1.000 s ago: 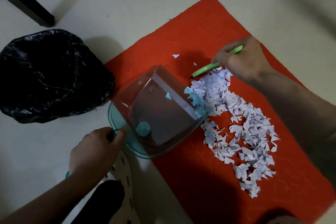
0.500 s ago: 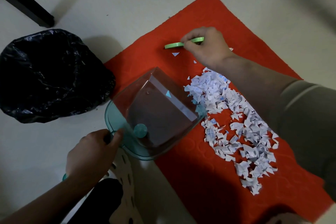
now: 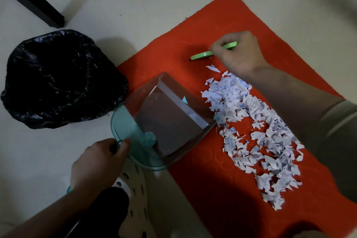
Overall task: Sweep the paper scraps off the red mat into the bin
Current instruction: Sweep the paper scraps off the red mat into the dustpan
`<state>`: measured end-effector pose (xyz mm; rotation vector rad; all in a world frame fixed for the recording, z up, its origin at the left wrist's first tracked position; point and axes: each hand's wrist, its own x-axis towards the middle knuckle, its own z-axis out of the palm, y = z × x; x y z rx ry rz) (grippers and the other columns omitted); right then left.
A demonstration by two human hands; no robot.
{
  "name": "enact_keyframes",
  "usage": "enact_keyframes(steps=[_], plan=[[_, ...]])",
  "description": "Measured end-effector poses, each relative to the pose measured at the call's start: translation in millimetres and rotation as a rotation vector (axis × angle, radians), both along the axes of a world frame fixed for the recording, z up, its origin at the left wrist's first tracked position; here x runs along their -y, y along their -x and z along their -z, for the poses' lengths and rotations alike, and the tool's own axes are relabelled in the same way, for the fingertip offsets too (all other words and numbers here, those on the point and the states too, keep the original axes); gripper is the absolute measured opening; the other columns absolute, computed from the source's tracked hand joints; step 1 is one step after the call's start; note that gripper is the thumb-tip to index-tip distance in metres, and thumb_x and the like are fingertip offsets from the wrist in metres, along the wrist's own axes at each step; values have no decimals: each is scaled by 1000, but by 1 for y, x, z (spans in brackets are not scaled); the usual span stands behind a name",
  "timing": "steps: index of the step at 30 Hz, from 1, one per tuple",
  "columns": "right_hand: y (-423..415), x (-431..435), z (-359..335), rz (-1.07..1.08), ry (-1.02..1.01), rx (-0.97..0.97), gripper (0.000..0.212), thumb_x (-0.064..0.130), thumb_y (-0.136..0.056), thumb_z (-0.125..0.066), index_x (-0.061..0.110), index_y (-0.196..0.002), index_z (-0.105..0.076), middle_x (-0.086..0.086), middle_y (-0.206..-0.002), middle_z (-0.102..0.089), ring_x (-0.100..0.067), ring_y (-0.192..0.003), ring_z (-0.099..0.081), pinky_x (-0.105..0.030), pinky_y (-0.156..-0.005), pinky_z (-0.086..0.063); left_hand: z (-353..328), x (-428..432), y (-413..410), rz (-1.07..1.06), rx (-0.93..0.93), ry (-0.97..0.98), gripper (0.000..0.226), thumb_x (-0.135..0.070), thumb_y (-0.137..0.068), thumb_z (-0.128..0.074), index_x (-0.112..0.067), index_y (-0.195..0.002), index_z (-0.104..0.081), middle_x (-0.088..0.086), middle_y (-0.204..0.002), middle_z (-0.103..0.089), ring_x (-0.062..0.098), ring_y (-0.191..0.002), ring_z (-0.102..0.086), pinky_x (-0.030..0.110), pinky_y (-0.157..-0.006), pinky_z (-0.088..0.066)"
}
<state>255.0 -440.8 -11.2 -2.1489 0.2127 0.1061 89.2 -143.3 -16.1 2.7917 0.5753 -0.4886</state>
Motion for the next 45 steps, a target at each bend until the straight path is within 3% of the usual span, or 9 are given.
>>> enact_keyframes(steps=[8,13,17,21,28,31,35,39,45], plan=[[15,17,-11,17,59,-78,14,19,-76,-66,8,-72,-74,-9,-56,-55,-13,-43,-37,-21,-39,-28,-2,-2,4,19,26,25,56,-58,-92,-45,-16,-57,-54,0,-50,-56,16,-50,-55,24,-49,-36],[17,11,-6,95,-4,-31,13,24,-80,-64,19,-78,-76,4,-53,-55,-4,-39,-38,-16,-40,-32,-3,-3,9,26,25,39,54,-58,-92,-45,-18,-57,-54,0,-49,-56,15,-48,-55,24,-48,-37],[25,14,0,20,19,-116,13,21,-85,-64,16,-86,-77,-5,-63,-61,-2,-36,-37,-16,-37,-31,-3,-5,11,17,23,45,54,-57,-92,-45,-16,-57,-53,-1,-49,-56,15,-48,-55,23,-48,-36],[28,24,-10,12,103,-168,9,21,-80,-70,15,-80,-77,-6,-67,-66,-13,-54,-49,-21,-44,-38,-2,-12,15,-13,25,35,55,-58,-92,-46,-16,-57,-54,0,-51,-57,16,-51,-55,24,-50,-37],[29,10,-20,-21,-14,-51,9,22,-75,-70,17,-73,-77,0,-59,-64,-5,-52,-49,-22,-53,-40,3,-23,23,-37,-3,-22,54,-60,-89,-47,-18,-57,-56,-3,-53,-57,14,-52,-53,25,-50,-37],[30,-12,-15,-119,-33,-73,11,21,-78,-67,19,-76,-78,-5,-64,-67,-13,-54,-50,-24,-49,-40,2,-26,26,-23,-21,-17,52,-59,-89,-47,-18,-58,-57,-4,-54,-59,14,-54,-55,25,-51,-40],[35,-38,2,-206,8,-94,12,23,-79,-66,22,-77,-78,-8,-79,-73,-27,-71,-61,-30,-62,-47,-1,-27,27,-25,-10,8,52,-56,-90,-49,-16,-58,-56,-3,-53,-58,14,-53,-55,25,-51,-40],[35,-29,-1,-239,57,-150,8,22,-75,-70,21,-70,-76,-12,-72,-70,-31,-62,-55,-38,-58,-47,-4,-26,26,21,14,-17,52,-55,-91,-49,-18,-56,-53,-2,-50,-56,11,-50,-53,23,-48,-38],[38,-8,-18,-274,84,-124,8,21,-75,-71,19,-68,-75,-17,-79,-71,-43,-79,-62,-48,-66,-52,-5,-32,23,31,-9,-89,50,-57,-89,-49,-19,-56,-54,-5,-53,-55,12,-51,-51,24,-49,-37]])
